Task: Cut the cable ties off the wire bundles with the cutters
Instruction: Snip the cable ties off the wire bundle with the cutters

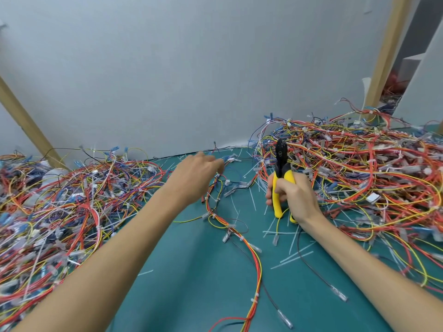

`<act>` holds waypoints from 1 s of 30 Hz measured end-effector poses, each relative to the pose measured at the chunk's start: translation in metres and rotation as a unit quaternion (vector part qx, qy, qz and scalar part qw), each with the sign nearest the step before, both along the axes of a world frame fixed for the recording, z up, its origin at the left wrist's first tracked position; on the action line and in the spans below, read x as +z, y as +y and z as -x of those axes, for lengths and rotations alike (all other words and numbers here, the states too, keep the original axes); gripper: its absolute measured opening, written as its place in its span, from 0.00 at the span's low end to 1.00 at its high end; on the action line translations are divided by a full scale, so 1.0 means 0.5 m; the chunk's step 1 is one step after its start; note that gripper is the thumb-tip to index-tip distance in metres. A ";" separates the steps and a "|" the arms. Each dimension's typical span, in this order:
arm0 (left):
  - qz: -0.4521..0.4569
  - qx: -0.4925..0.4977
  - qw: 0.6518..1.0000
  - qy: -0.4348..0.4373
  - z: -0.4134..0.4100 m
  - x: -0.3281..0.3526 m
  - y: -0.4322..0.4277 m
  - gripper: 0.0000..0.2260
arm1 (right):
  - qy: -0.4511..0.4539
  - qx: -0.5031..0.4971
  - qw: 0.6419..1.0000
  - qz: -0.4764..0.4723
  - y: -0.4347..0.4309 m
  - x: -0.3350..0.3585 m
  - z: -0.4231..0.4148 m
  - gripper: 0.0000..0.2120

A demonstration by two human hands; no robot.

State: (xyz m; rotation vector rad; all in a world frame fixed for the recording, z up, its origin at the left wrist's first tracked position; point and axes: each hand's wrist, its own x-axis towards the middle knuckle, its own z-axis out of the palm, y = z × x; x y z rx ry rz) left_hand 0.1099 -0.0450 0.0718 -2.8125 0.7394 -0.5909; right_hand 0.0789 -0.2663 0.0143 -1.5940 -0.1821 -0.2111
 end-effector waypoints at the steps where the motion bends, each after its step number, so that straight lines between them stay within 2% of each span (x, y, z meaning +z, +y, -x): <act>1: -0.048 -0.028 0.998 0.025 -0.008 -0.005 -0.003 0.19 | 0.000 -0.001 1.000 0.003 0.000 0.001 -0.001 0.11; 4: -0.142 -0.090 0.985 0.042 -0.022 -0.026 -0.016 0.19 | 0.001 -0.003 1.000 0.005 -0.001 0.001 -0.002 0.10; 9: -0.206 -0.110 0.972 0.023 -0.040 -0.025 -0.009 0.07 | 0.003 -0.006 1.000 0.005 -0.001 0.000 -0.001 0.11; 12: -0.214 -0.119 0.969 0.018 -0.048 -0.033 0.003 0.05 | 0.001 -0.008 1.000 0.003 -0.001 0.002 0.001 0.11; 14: -0.123 -0.120 0.984 0.043 -0.044 -0.031 0.011 0.05 | -0.002 -0.013 1.000 0.003 0.000 0.003 0.002 0.11; 16: 0.025 -0.114 0.988 0.099 -0.036 -0.019 0.020 0.04 | -0.012 -0.025 1.000 -0.004 0.003 0.002 0.003 0.10; 20: 0.243 -0.103 0.942 0.207 -0.008 0.021 0.032 0.04 | -0.028 -0.050 0.998 -0.019 0.005 0.000 0.001 0.11; 24: 0.386 -0.072 0.892 0.225 0.013 0.060 0.040 0.04 | -0.024 -0.054 0.998 -0.034 0.005 -0.001 -0.003 0.11; 26: 0.432 -0.069 0.870 0.225 0.025 0.065 0.043 0.08 | -0.021 -0.051 0.998 -0.041 0.005 -0.002 -0.006 0.11; 27: 0.432 -0.073 0.871 0.223 0.034 0.066 0.044 0.10 | -0.019 -0.050 0.998 -0.042 0.005 -0.002 -0.006 0.11; 30: 0.350 -0.052 0.908 0.226 0.054 0.039 0.044 0.17 | -0.012 -0.043 0.998 -0.049 0.005 -0.002 -0.006 0.11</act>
